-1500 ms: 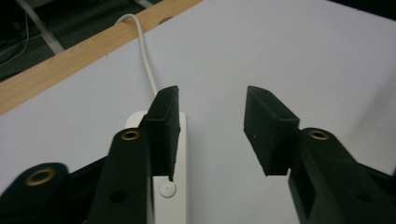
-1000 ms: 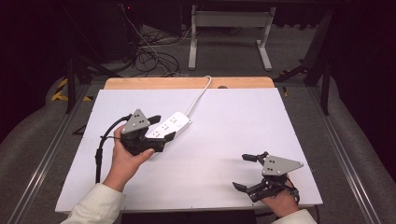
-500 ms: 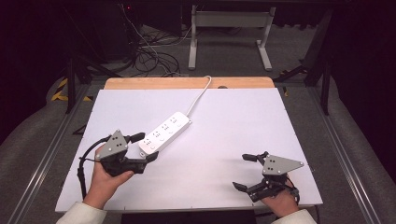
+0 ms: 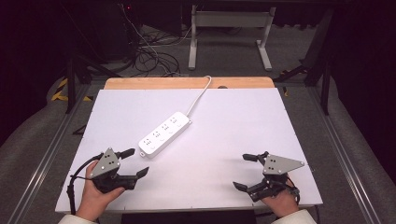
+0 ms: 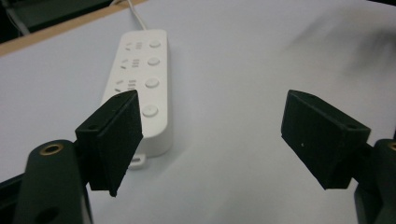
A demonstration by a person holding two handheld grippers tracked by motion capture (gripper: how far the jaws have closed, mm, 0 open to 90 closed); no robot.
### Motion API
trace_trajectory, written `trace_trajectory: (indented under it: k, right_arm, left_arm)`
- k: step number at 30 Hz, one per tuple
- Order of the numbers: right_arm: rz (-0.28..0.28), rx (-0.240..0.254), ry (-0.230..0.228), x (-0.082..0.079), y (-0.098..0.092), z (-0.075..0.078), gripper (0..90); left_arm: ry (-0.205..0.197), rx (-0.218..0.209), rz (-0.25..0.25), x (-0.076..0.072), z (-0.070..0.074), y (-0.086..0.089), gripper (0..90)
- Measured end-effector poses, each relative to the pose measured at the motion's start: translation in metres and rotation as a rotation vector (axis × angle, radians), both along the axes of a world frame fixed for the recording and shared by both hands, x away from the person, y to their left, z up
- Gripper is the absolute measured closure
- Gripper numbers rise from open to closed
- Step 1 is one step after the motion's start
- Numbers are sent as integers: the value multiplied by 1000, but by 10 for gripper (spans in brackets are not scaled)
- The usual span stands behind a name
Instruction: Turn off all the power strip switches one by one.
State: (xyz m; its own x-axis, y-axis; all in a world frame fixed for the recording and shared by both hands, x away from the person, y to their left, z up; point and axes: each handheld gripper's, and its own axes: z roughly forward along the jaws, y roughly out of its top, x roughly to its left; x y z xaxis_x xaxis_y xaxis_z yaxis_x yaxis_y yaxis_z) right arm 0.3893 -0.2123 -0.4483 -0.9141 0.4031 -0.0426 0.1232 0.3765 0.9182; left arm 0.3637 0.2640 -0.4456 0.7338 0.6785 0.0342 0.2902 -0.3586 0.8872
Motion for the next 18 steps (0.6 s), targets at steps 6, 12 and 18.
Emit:
trace_trajectory:
  k: [6, 12, 18]
  right_arm:
    - [1, 1, 1, 0, 0, 0, 66]
    - [1, -2, 7, 1, 0, -1, 66]
    - [4, 2, 10, 1, 0, -1, 66]
  left_arm:
    - [48, -6, 17, -8, -15, 8, 211]
    - [28, 36, 34, -11, -20, 9, 210]
    - [-7, 45, 12, -14, -18, 2, 197]
